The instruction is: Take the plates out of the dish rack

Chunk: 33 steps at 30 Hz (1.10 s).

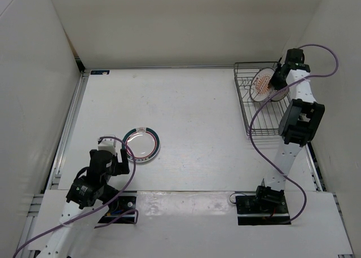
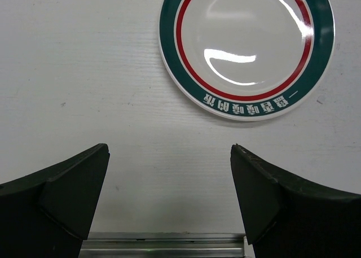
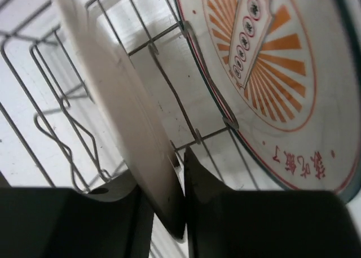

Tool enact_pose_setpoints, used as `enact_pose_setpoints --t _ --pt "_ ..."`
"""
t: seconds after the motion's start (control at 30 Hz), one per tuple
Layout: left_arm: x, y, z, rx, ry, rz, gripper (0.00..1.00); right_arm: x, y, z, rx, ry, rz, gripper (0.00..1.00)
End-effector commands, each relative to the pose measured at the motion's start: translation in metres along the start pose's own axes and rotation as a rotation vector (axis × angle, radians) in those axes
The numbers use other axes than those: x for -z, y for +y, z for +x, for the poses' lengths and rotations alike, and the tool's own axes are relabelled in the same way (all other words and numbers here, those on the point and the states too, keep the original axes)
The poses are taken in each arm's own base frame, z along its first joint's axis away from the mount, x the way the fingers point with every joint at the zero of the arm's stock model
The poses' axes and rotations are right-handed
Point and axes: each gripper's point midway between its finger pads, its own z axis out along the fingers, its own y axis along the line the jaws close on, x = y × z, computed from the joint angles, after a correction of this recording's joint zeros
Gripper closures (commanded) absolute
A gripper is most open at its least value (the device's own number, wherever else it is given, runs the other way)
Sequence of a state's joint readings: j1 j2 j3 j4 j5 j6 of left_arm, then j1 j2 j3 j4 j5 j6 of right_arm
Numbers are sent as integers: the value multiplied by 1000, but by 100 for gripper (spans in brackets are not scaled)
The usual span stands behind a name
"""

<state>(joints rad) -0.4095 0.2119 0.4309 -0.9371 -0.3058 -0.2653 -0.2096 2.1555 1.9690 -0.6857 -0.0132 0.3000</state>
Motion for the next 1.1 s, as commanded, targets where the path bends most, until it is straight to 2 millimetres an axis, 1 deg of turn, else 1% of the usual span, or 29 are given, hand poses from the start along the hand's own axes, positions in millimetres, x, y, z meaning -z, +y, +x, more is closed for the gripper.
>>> enact_pose_setpoints --t 0.0,0.03,0.07,0.1,0.13,0.17,0.2,0.27,0.3,0.33,0.4,0.43,0.47,0.53,0.6,0.63,0.67,0.7,0.73,0.77,0.8,0.83,0.87,0.9,0.93,0.97,1.0,1.03,1.07 --pt "-3 -2 3 1 24 2 0 -5 3 -14 -9 -35 -20 77" --pt "-3 -2 2 2 26 2 0 -5 3 -13 -4 -31 -18 82" --pt "-3 -2 3 -1 32 2 0 -3 4 -13 -4 -31 -18 90" --pt "-2 -2 2 1 31 3 0 -2 4 -15 -2 -40 -14 93" --pt "-2 -2 4 0 38 1 0 8 6 -21 1 -61 -17 98" --pt "-2 -2 3 3 31 2 0 11 7 -23 1 -71 -16 100" --pt "-2 -2 3 1 31 5 0 15 8 -28 -7 -87 -18 100" --pt "-2 -2 2 4 26 4 0 34 15 -38 -12 -130 -33 100" --pt "-2 -2 2 3 22 8 0 47 20 -45 -8 -158 -45 100" --pt "-2 -3 2 7 16 9 0 54 22 -48 -10 -172 -51 100" --pt "-1 -3 0 9 10 13 0 76 31 -57 8 -211 -77 100" --pt "-1 -3 0 7 11 14 0 81 32 -58 9 -219 -79 100" --pt "-1 -3 -1 10 8 12 0 95 36 -61 14 -235 -98 100" --pt "1 -3 -2 11 1 15 0 104 39 -57 17 -225 -111 100" --pt "1 -3 -2 16 -7 19 0 125 50 -57 36 -240 -154 100" --pt "1 -3 -4 19 -16 18 0 126 50 -52 40 -226 -153 100" --pt "2 -4 -4 22 -21 23 0 149 53 -54 40 -261 -168 100" --pt "2 -3 -4 21 -23 22 0 156 54 -52 35 -268 -174 100" --pt "3 -4 -6 27 -31 26 0 170 61 -50 19 -284 -206 100" --pt "3 -4 -6 26 -32 26 0 171 67 -41 15 -264 -241 100" --pt "3 -4 -6 27 -34 30 0 198 83 -36 23 -287 -318 100" --pt "4 -5 -7 31 -36 34 0 186 85 -17 -14 -234 -342 100" --pt "5 -5 -9 34 -48 35 0 189 98 -9 -8 -231 -385 100" --pt "5 -5 -8 34 -48 37 0 221 113 0 5 -252 -473 100" --pt "6 -6 -9 37 -52 41 0 198 126 36 -15 -178 -513 100" --pt "6 -6 -10 37 -57 42 0 199 133 51 -10 -156 -540 100" --pt "6 -7 -9 39 -58 49 0 227 142 60 0 -185 -600 100" --pt "6 -6 -9 41 -65 50 0 215 157 101 33 -103 -625 100" --pt "6 -7 -11 42 -73 51 0 212 155 125 38 -79 -633 100"
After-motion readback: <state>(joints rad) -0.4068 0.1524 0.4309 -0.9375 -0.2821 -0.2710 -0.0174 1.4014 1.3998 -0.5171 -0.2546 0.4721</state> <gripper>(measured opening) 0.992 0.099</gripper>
